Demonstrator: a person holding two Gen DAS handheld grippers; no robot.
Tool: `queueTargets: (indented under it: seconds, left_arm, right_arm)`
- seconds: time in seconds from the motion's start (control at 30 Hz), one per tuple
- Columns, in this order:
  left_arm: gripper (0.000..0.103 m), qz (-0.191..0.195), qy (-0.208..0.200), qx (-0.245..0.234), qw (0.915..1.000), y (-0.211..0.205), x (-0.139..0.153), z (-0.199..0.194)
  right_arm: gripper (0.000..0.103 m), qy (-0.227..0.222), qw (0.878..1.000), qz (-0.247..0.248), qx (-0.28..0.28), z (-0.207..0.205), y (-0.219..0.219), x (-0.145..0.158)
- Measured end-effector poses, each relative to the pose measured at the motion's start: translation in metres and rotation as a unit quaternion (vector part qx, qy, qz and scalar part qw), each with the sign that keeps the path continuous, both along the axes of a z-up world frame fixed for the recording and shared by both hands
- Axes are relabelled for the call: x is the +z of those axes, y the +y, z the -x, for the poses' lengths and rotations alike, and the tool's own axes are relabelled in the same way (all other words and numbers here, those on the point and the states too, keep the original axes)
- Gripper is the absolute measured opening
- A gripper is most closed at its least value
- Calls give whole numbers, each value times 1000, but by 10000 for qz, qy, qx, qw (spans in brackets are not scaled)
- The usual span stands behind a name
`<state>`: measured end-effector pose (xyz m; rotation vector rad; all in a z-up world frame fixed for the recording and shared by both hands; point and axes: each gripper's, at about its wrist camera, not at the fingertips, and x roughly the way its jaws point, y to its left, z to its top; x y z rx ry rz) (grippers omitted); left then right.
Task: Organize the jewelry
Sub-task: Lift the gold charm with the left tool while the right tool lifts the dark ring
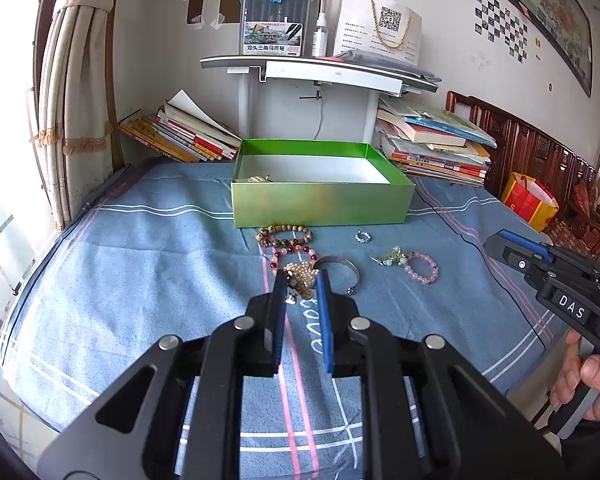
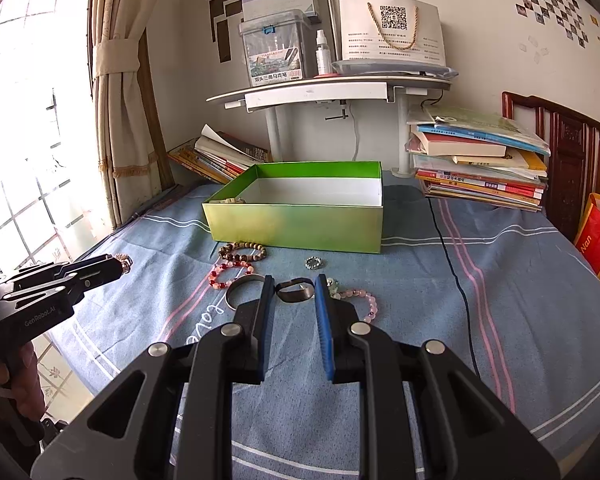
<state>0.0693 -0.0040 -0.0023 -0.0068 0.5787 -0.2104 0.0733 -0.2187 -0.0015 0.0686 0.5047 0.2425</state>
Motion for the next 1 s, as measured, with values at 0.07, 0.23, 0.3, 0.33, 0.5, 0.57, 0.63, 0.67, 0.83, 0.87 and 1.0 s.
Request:
queueTargets:
  seconds: [0.07,0.23,0.3,0.33,0.5,0.57,0.63,0.67,0.83,0.87,1.0]
  left_arm:
    - [15,-10,-9,-7,10000,-1,0,0]
    - [15,-17,0,-13,10000,-1,0,1]
    - [15,-10,7,-11,10000,-1,1,0]
    - [15,-2,12,-17,10000,-1,1,0]
    - [15,-11,11,-6,10000,-1,1,0]
    - [15,-13,15,-4,10000,-1,1,0]
    - [15,-17,12,-8,10000,-1,1,0]
    - [15,-12,14,-8,10000,-1,1,0]
    - [15,-18,41,1,10000,-1,-1,-1]
    - [15,-16,48,-1,10000,0,-2,-1]
    - [15,-36,76,-4,10000,-1,-4,-4]
  right_arm:
    - [20,-3,10000,5,3,0,0,0]
    - [20,0,10000,-8,-15,-1,-2,1]
    - [20,6,10000,-12,-20,-1,-3,1]
    - [20,5,10000,-12,-23,-1,-3,1]
    - [20,29,10000,-26,-14,-2,-2,0]
    - [20,23,10000,-28,-14,-2,-2,0]
    - [20,28,10000,-40,-17,-2,-2,0]
    - [20,27,10000,-37,-20,-1,-2,0]
    - [20,49,10000,-47,-28,-2,-3,-1]
    - [20,50,10000,-44,-29,-3,-3,-2]
    - [20,83,9999,-65,-14,-4,-4,-2]
